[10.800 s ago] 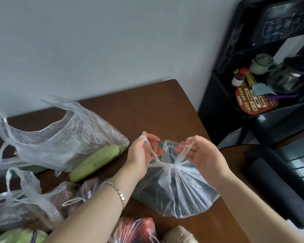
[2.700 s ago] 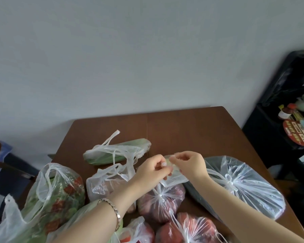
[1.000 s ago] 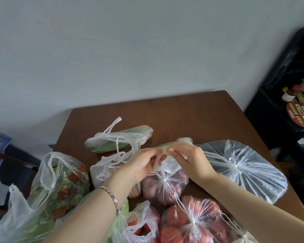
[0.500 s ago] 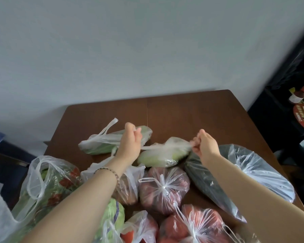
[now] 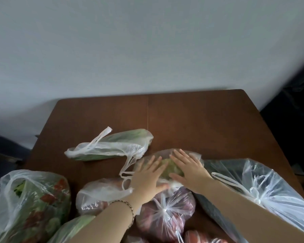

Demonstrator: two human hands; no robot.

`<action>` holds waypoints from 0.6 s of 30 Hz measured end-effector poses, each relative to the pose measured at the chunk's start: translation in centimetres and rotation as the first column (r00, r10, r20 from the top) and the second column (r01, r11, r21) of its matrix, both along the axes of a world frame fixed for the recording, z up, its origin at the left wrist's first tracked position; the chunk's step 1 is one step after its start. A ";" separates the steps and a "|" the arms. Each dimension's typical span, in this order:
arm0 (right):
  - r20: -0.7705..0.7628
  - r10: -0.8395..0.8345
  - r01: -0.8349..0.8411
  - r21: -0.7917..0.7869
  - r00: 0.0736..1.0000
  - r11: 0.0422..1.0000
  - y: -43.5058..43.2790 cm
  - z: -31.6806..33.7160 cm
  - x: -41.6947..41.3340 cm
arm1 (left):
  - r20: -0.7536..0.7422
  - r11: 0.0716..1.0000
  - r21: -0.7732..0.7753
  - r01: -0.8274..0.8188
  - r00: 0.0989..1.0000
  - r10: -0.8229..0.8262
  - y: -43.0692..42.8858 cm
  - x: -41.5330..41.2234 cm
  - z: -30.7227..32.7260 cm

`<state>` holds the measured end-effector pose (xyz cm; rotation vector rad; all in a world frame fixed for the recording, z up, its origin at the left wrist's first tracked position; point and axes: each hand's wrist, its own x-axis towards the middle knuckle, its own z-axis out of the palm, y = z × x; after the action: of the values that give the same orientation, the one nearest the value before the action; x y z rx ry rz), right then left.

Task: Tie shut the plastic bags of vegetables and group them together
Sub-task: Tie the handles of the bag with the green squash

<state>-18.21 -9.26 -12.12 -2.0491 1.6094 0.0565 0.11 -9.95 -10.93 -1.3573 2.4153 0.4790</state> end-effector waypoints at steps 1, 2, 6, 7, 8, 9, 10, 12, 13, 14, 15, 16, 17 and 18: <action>-0.017 -0.010 0.009 -0.016 1.000 1.000 -0.1 -0.3 0.2 | 0.026 1.000 -0.005 -0.002 1.000 0.002 -0.3 0.1 -0.5; -0.029 -0.020 0.019 -0.019 0.999 1.000 -0.2 -0.8 0.4 | 0.036 1.000 -0.003 -0.015 0.999 0.015 -0.7 0.2 -0.9; -0.050 -0.058 0.057 -0.029 0.997 0.998 -0.8 -1.8 1.0 | 0.006 0.998 -0.001 -0.066 0.998 0.066 -1.3 0.2 -2.1; -0.054 -0.070 0.068 -0.024 0.996 0.997 -1.0 -1.9 1.1 | -0.007 0.996 -0.006 -0.084 0.996 0.084 -1.3 0.1 -2.3; -0.054 -0.079 0.078 -0.018 0.995 0.997 -1.2 -1.8 1.2 | -0.018 0.995 -0.005 -0.102 0.995 0.102 -1.3 0.0 -2.4; -0.047 -0.085 0.085 -0.011 0.995 0.996 -1.4 -1.7 1.3 | -0.027 0.993 -0.005 -0.120 0.992 0.120 -1.4 -0.1 -2.5; -0.044 -0.085 0.085 -0.003 0.995 0.996 -1.6 -1.6 1.3 | -0.030 0.992 0.001 -0.129 0.991 0.129 -1.5 -0.2 -2.4; -0.032 -0.075 0.076 0.041 0.997 0.996 -1.7 -1.2 1.3 | -0.006 0.993 0.024 -0.117 0.993 0.118 -1.7 -0.4 -1.9; -0.020 -0.065 0.067 0.071 0.998 0.995 -1.7 -0.9 1.2 | 0.011 0.993 0.040 -0.108 0.994 0.108 -1.8 -0.3 -1.6; -0.016 -0.064 0.065 0.080 0.998 0.995 -1.4 -0.5 1.0 | 0.029 0.994 0.049 -0.096 0.995 0.095 -1.7 -0.3 -1.1; -0.012 -0.069 0.070 0.042 0.998 0.997 -1.0 0.1 0.7 | 0.043 0.996 0.033 -0.081 0.996 0.080 -1.6 -0.2 -0.6; -0.017 -0.074 0.074 -0.030 0.997 0.997 -0.4 0.8 0.4 | 0.062 0.997 0.006 -0.073 0.995 0.073 -1.5 -0.1 -0.1; -0.026 -0.068 0.066 -0.090 0.997 0.994 0.2 1.6 0.1 | 0.078 0.997 -0.023 -0.075 0.994 0.077 -1.2 0.1 0.5; -0.039 -0.044 0.040 -0.108 0.998 0.993 0.8 2.1 -0.3 | 0.101 0.995 -0.043 -0.091 0.990 0.095 -1.0 0.2 0.9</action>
<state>-18.47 -8.42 -10.01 -2.1061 1.7141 -0.0021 0.35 -10.99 -9.98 -1.4781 2.2975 0.3784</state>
